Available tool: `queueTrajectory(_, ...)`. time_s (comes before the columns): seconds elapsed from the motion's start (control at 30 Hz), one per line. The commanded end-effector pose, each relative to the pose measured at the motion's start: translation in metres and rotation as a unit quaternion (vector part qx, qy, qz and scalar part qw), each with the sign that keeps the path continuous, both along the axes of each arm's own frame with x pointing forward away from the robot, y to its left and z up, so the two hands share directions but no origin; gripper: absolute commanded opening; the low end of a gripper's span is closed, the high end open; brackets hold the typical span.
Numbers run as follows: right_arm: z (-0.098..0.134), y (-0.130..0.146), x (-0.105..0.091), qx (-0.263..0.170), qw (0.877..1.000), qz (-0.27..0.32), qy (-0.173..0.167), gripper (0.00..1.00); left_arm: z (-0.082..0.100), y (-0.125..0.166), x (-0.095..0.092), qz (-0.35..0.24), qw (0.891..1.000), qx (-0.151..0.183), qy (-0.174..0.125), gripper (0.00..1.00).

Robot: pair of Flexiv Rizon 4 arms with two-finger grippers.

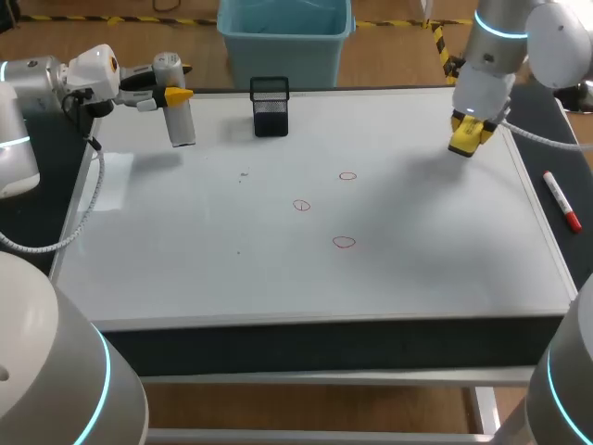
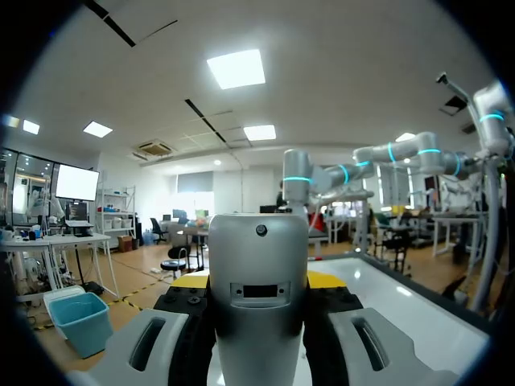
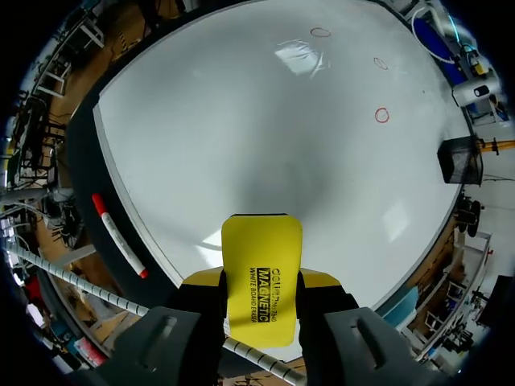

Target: Pick up the inspection probe, press it on each red-marked spot on the whiteboard one by one, put down the probe, pick up the eraser, and wipe off all the red marks.

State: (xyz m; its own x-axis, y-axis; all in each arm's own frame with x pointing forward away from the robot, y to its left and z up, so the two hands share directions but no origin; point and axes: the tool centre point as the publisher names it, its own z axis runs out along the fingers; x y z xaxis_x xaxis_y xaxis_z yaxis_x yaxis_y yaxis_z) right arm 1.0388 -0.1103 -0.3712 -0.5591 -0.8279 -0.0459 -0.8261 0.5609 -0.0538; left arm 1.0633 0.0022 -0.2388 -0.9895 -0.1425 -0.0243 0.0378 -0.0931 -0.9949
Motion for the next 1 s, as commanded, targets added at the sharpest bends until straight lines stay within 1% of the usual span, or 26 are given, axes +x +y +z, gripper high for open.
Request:
queueTrajectory(0.03,0.011,0.027,-0.015,-0.002,1.000,0.008,-0.008,0.00,0.000,0.001,0.001,-0.002,1.000,-0.001,0.000,0.00)
queueTrajectory(0.1,0.012,0.042,-0.023,-0.004,1.000,0.012,0.003,0.00,0.000,0.001,0.001,-0.002,1.000,-0.001,0.000,0.00)
queueTrajectory(0.2,0.016,0.067,-0.039,0.002,1.000,0.027,-0.003,0.00,0.000,0.001,0.001,-0.002,1.000,-0.001,0.000,0.00)
queueTrajectory(0.27,0.017,0.083,-0.048,0.000,0.999,0.034,0.007,0.00,0.000,0.001,0.001,-0.002,1.000,-0.001,0.000,0.00)
queueTrajectory(0.3,0.018,0.091,-0.053,0.004,0.999,0.042,0.001,0.00,0.000,0.001,0.001,-0.002,1.000,-0.001,0.000,0.00)
queueTrajectory(0.37,0.018,0.107,-0.062,0.012,0.998,0.056,0.000,0.00,0.000,0.001,0.001,-0.002,1.000,-0.001,0.000,0.00)
queueTrajectory(0.5,0.018,0.144,-0.080,0.014,0.996,0.093,-0.002,0.00,0.000,0.001,0.001,-0.002,1.000,-0.001,0.000,0.00)
queueTrajectory(0.6,0.015,0.177,-0.092,0.024,0.992,0.127,0.000,0.00,0.000,0.001,0.001,-0.002,1.000,-0.001,0.000,0.00)
queueTrajectory(0.7,0.011,0.202,-0.100,0.020,0.988,0.151,-0.001,0.00,0.000,0.001,0.001,-0.002,1.000,-0.001,0.000,0.00)
queueTrajectory(0.77,0.007,0.225,-0.107,0.010,0.985,0.170,-0.004,0.00,0.000,0.001,0.001,-0.002,1.000,-0.001,0.000,0.00)
queueTrajectory(0.8,0.006,0.230,-0.109,0.011,0.984,0.177,-0.003,0.00,0.000,0.001,0.001,-0.002,1.000,-0.001,0.000,0.00)
queueTrajectory(0.87,0.002,0.252,-0.115,0.009,0.981,0.195,-0.003,0.00,0.000,0.001,0.001,-0.002,1.000,-0.001,0.000,0.00)
queueTrajectory(0.93,-0.002,0.270,-0.121,0.012,0.977,0.215,-0.003,0.00,0.000,0.001,0.001,-0.002,1.000,-0.001,0.000,0.00)
queueTrajectory(1.0,-0.007,0.284,-0.125,0.005,0.973,0.233,-0.007,0.00,0.000,0.001,0.001,-0.002,1.000,-0.001,0.000,0.00)
